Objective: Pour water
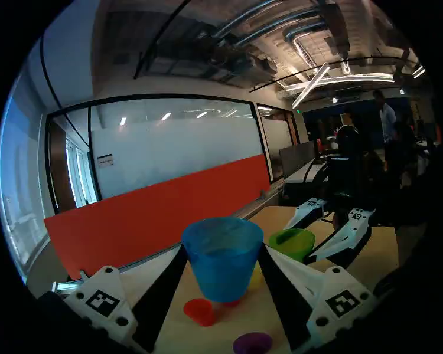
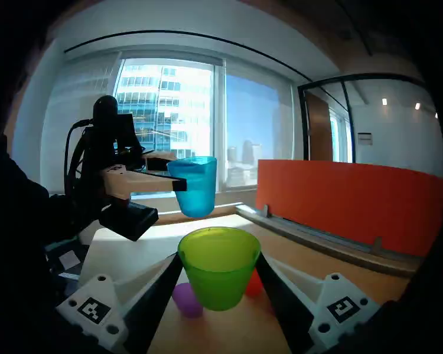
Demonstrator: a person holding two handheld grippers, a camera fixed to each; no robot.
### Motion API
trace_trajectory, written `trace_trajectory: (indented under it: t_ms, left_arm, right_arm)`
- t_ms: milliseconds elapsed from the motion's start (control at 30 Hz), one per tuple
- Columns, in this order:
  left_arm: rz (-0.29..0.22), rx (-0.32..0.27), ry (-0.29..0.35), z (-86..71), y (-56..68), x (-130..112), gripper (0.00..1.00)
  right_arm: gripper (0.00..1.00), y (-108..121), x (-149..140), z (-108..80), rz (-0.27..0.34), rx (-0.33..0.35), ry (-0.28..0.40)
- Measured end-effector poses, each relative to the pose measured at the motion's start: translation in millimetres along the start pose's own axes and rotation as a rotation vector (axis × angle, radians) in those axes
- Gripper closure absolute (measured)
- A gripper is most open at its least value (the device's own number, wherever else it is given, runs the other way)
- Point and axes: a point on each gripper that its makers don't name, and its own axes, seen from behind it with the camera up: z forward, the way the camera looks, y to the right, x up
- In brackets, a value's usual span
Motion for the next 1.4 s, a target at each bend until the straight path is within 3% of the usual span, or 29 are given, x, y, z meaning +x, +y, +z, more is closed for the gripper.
trace_trajectory:
  t_ms: [467,767,1067,1400]
  left_arm:
    - [0.009,0.005,-0.001,-1.3,-0.4,3,0.15]
    - [0.050,0.009,0.000,-1.0,-1.8,9,0.16]
    - [0.131,0.030,-0.008,3.6,-4.9,16,0.16]
    - [0.280,0.060,-0.005,5.3,-9.5,40,0.16]
  right_arm:
    - [0.08,0,1,-0.7,-0.001,0.004,0.004]
    - [0.09,-6,0,2.6,0.001,0.026,0.005]
    - [0.09,-16,-1,7.0,-0.004,0.054,0.002]
    - [0.09,-23,-9,11.7,-0.003,0.073,-0.012]
